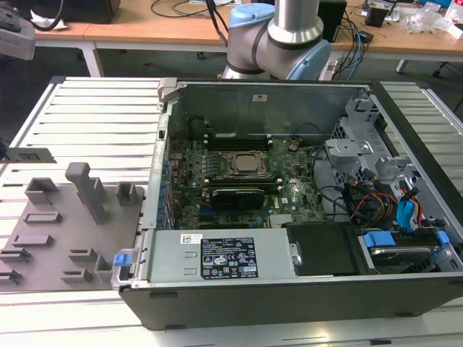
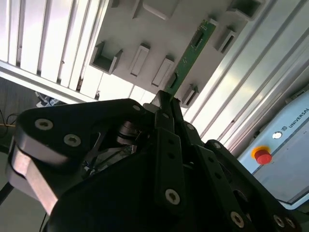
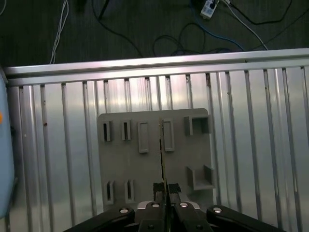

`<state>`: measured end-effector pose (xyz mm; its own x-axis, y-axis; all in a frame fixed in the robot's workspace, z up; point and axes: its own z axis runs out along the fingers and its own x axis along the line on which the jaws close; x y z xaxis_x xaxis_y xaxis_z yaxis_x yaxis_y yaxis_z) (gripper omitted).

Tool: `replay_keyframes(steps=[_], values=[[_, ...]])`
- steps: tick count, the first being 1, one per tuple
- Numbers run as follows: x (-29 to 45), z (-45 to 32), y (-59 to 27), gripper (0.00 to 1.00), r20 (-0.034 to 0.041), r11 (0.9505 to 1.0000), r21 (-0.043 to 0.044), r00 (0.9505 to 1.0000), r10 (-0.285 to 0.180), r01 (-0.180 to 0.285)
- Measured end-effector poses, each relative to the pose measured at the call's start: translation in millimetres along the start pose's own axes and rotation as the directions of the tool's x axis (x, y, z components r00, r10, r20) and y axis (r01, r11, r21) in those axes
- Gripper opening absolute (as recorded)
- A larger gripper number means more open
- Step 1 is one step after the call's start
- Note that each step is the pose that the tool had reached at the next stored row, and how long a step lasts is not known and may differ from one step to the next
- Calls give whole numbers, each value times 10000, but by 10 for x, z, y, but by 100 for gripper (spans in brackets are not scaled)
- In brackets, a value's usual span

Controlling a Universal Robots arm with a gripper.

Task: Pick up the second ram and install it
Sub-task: 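Pick up the second ram and move it above second insertion slot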

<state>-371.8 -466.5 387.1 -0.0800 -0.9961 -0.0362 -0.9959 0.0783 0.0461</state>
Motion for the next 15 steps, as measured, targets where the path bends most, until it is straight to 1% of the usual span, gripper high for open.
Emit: replay_keyframes(steps=[2, 4, 7, 13, 15], values=[[-46, -24, 1, 14, -1, 10000, -2, 10000, 0, 0], [-106, -119, 8, 14, -1, 10000, 0, 10000, 0, 0], [-154, -268, 16, 14, -2, 10000, -2, 10000, -1, 1], [-156, -276, 16, 14, -1, 10000, -2, 10000, 0, 0], [-157, -278, 4, 14, -3, 10000, -3, 10000, 1, -1]])
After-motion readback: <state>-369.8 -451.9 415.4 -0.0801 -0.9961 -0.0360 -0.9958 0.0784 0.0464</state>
